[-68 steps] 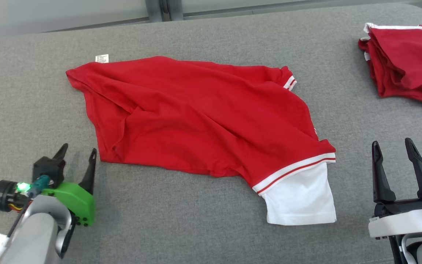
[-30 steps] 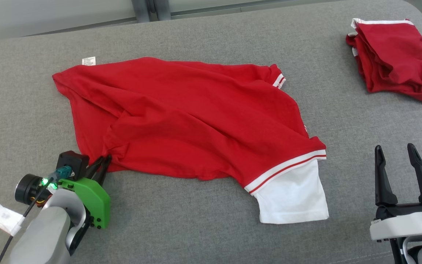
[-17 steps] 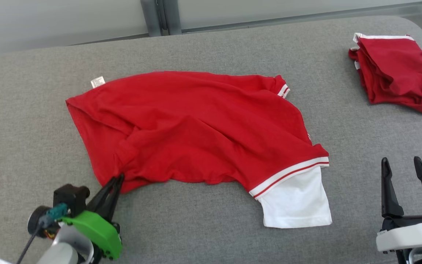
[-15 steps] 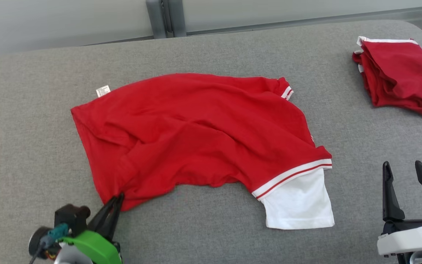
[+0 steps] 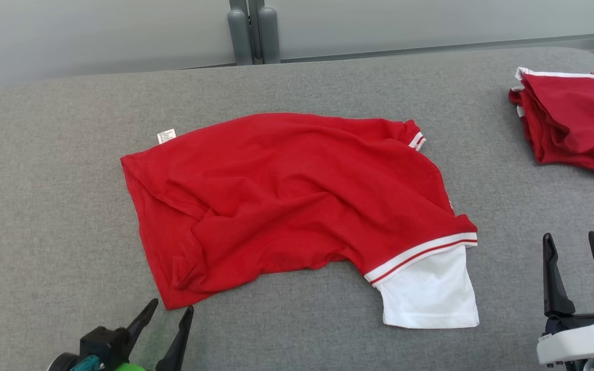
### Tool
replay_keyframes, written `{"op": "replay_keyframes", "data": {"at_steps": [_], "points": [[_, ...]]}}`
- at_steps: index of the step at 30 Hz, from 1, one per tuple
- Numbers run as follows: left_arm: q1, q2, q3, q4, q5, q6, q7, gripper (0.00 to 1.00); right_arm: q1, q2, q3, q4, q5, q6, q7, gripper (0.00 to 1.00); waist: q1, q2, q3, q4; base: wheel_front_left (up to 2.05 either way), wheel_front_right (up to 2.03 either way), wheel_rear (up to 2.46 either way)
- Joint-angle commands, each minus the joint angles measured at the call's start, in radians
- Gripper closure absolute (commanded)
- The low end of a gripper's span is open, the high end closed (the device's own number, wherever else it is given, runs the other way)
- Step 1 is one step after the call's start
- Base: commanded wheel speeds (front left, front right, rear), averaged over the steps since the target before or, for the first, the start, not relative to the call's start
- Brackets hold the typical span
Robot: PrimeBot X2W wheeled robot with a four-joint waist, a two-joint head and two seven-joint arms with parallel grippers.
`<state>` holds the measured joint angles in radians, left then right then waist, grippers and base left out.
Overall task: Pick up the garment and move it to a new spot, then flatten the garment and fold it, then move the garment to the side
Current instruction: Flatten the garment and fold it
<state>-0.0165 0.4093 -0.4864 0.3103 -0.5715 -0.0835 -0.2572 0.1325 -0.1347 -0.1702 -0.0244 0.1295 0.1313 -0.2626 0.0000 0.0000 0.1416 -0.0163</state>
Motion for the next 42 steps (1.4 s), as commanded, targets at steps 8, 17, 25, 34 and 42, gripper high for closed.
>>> {"op": "replay_keyframes", "data": {"at_steps": [8,17,25,34,42], "points": [[-0.123,0.006,-0.047,0.062,0.047,-0.025,0.014,0.0,-0.013,-0.006,0.028,0.005,0.005,-0.001,-0.003,0.0,0.0,0.0,-0.005,-0.016,0.0,0.0,0.0],[-0.195,0.012,-0.075,0.155,0.027,-0.039,0.033,0.0,-0.014,0.012,0.019,0.008,0.007,-0.001,-0.003,0.0,0.0,0.0,0.022,-0.052,0.0,0.0,0.0],[-0.206,0.024,-0.101,0.189,-0.002,-0.045,0.042,0.97,-0.015,0.029,0.013,0.01,0.003,-0.001,-0.003,0.0,0.0,0.0,0.03,-0.059,0.0,0.0,0.0],[-0.222,0.048,-0.13,0.111,-0.033,-0.047,0.075,1.0,-0.017,0.039,0.011,0.018,0.003,-0.001,-0.003,0.0,0.0,0.0,0.015,-0.04,0.0,0.0,0.0],[-0.155,0.109,-0.093,-0.094,-0.093,0.001,0.147,1.0,0.01,0.044,-0.006,0.019,0.007,-0.001,-0.003,0.0,0.0,0.0,-0.008,-0.018,0.0,0.0,0.0]]}}
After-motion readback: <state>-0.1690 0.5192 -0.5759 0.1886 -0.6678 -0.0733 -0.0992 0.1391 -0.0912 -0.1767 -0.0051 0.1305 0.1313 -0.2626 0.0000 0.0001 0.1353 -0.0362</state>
